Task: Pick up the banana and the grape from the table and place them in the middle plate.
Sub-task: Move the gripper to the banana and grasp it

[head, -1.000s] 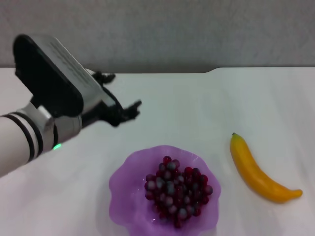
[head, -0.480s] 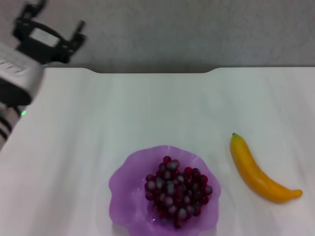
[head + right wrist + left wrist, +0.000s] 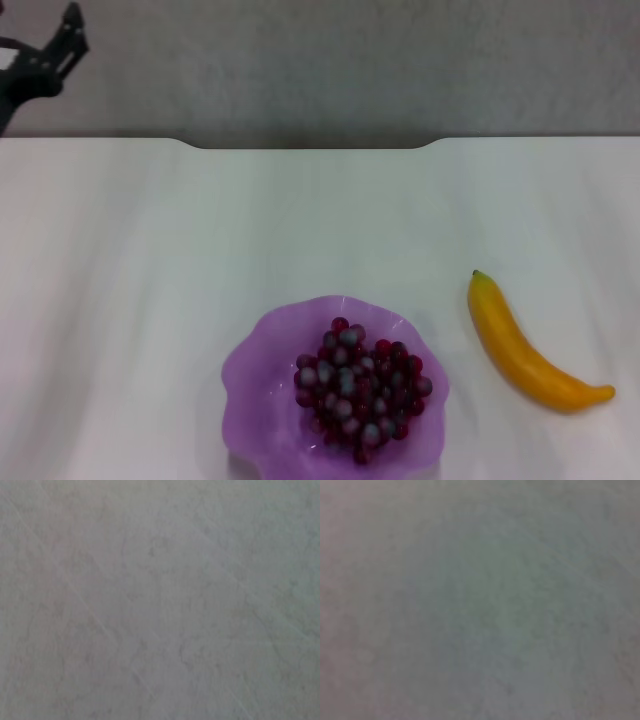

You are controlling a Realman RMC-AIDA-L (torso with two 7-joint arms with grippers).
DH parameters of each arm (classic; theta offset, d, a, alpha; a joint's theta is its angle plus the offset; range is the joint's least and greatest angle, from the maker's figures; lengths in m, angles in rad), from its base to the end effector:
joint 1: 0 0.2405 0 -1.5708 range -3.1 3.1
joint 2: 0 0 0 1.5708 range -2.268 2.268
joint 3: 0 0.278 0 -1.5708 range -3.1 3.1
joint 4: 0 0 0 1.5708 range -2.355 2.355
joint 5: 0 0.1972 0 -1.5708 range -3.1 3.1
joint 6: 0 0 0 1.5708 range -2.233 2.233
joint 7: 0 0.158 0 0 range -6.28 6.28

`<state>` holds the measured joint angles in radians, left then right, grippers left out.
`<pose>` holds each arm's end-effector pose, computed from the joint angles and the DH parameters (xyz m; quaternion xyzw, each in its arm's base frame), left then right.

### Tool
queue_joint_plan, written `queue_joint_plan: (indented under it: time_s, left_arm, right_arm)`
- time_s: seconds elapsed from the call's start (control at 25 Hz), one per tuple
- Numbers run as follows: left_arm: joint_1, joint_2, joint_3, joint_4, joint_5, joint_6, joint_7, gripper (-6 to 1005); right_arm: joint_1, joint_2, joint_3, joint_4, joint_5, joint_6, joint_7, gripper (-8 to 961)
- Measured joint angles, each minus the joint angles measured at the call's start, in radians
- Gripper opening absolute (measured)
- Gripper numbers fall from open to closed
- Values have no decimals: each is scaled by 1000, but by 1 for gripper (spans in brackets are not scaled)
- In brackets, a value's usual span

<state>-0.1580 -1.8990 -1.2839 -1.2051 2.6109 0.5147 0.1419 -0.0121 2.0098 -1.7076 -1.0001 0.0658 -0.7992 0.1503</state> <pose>-0.2424 0.3768 0.0781 -0.6923 -0.1521 -0.3170 0.6302 0.3043 0.3141 0.0594 -0.6851 0.1472 0.3054 0.6447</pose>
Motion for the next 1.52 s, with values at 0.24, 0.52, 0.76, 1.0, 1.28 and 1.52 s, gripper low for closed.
queue_joint_plan:
  time_s: [0.24, 0.52, 0.76, 1.0, 1.28, 1.52]
  left_arm:
    - [11, 60, -59, 26, 62, -83, -205, 842]
    - [78, 38, -205, -107, 78, -389, -169, 842]
    - [124, -96, -348, -219, 81, -546, 64, 843]
    - [115, -128, -390, -243, 57, -627, 158, 843]
    - [115, -129, -400, -245, 56, -647, 158, 843]
    - [117, -130, -405, -246, 55, -659, 158, 842]
  right_arm:
    - [-8, 0, -6, -25, 2, 44, 7, 575]
    - [-44, 0, -16, -202, 11, 340, 19, 570]
    - [-37, -2, -52, -410, 13, 749, 23, 565]
    - [60, -5, -102, -495, 32, 1072, 24, 561]
    - [109, -10, -94, -522, 185, 1242, -16, 555]
    - [141, -9, -74, -512, 223, 1330, -26, 551]
